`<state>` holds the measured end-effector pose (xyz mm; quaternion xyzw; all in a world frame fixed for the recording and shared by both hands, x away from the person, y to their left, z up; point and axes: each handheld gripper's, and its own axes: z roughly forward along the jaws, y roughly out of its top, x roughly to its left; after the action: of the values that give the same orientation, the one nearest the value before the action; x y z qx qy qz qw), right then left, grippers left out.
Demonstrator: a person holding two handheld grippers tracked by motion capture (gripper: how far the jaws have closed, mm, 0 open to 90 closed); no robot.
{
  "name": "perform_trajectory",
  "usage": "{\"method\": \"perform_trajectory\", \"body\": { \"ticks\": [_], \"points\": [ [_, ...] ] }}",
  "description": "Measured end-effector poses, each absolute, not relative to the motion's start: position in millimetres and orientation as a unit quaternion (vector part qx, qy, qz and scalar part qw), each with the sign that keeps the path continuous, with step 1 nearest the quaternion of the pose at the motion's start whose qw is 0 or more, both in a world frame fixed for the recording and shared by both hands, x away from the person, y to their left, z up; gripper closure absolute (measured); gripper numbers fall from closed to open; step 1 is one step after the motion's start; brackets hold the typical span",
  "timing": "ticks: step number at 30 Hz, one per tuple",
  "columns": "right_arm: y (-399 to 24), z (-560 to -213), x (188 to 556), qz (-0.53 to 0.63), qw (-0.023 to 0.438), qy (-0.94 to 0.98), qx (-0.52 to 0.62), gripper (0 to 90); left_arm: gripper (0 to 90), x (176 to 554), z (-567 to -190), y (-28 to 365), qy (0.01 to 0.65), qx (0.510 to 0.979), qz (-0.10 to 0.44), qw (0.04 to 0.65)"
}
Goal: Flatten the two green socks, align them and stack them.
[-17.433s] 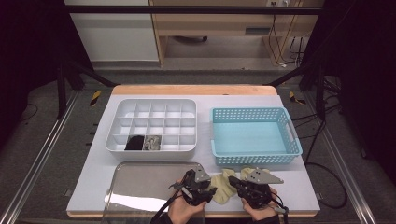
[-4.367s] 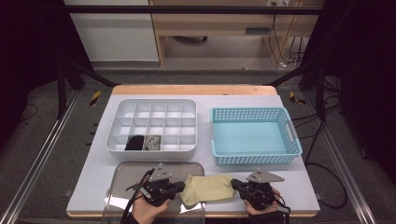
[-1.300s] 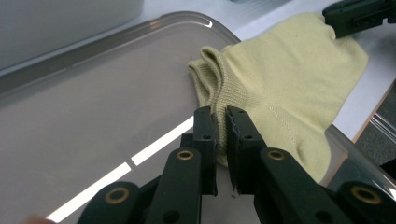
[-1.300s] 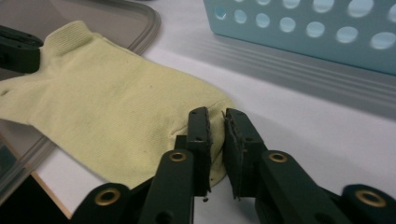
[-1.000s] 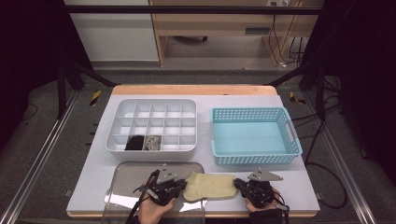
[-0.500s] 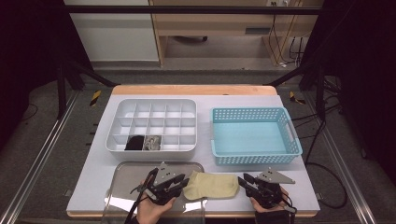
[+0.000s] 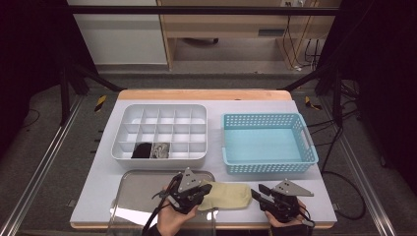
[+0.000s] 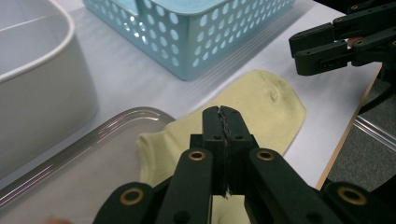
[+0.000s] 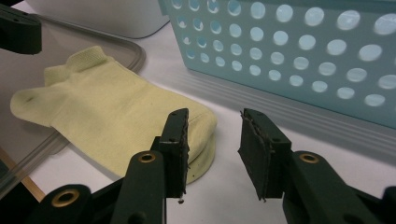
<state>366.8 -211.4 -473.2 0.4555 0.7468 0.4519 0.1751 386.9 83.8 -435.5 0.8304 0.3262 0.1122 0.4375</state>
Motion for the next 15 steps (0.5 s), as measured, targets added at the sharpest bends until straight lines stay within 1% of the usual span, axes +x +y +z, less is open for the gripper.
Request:
{"method": "perform_trajectory", "body": {
  "ticks": [4,10,15],
  "points": [
    [-210.6,-475.5,366.1,0.45,0.168,0.748,0.459,61.4,89.4,389.3,-439.1,75.0,0.324,0.835,0.107,0.432],
    [-207.2,-479.9,366.4,0.445,0.16,0.752,0.459,60.7,89.5,394.5,-454.8,57.1,0.32,0.849,0.096,0.409],
    [-202.7,-483.6,367.4,0.438,0.15,0.758,0.461,60.3,89.5,398.2,-463.1,51.1,0.321,0.855,0.089,0.397]
  ]
}}
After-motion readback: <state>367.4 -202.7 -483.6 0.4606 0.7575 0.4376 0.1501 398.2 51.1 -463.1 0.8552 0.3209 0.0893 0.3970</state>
